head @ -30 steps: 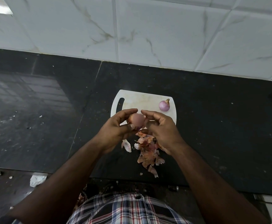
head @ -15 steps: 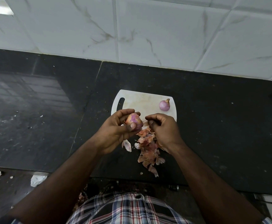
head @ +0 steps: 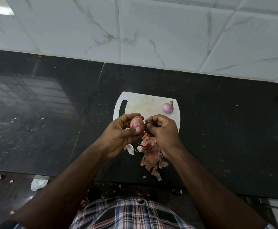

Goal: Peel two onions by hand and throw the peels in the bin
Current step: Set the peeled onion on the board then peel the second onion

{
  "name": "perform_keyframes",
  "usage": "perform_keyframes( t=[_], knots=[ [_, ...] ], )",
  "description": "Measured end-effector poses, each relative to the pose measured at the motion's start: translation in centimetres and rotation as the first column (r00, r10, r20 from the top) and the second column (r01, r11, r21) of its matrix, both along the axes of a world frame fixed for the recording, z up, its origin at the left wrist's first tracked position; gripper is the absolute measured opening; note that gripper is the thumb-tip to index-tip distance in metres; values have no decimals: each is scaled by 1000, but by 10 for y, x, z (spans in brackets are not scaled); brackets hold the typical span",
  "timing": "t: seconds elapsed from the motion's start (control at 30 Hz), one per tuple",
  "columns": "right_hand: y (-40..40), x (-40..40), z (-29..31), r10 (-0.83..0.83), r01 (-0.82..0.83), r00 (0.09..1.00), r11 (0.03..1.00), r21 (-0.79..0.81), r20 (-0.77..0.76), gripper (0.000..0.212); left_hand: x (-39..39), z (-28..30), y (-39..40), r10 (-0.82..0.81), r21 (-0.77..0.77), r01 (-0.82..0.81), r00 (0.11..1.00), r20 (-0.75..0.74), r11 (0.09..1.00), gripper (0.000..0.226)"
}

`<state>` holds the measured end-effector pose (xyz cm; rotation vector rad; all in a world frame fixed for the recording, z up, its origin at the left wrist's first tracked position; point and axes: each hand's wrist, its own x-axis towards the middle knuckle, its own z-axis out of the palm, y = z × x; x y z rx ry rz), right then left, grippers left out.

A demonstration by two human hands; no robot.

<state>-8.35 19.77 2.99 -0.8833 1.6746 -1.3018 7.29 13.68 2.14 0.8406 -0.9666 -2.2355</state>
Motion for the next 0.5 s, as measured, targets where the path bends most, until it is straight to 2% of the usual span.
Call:
perform_keyframes(
  t=[0.07, 0.1, 0.23, 0.37, 0.5],
  knots=[
    [0, 3, 1, -41, 35, 991, 998, 51, 126, 20, 0, -3, 0, -4, -33, 4, 1000, 10, 999, 62],
    [-1, 5, -1, -54, 43, 989, 996, 82, 135, 21, 0, -4, 0, -11, -52, 12, 1000, 25, 999, 63],
    [-5, 8, -9, -52, 62, 996, 987, 149, -68, 23, -1, -6, 2, -11, -115, 19, 997, 76, 993, 60],
    [-3, -1, -6, 66, -14, 959, 982, 187, -276, 28, 1, -2, 3, 18, -209, 12, 990, 138, 978, 57],
    [-1, -10, 7, 153, -113, 935, 984, 139, -321, 41, 1, -3, 2, 29, -309, 35, 979, 199, 950, 68]
  ],
)
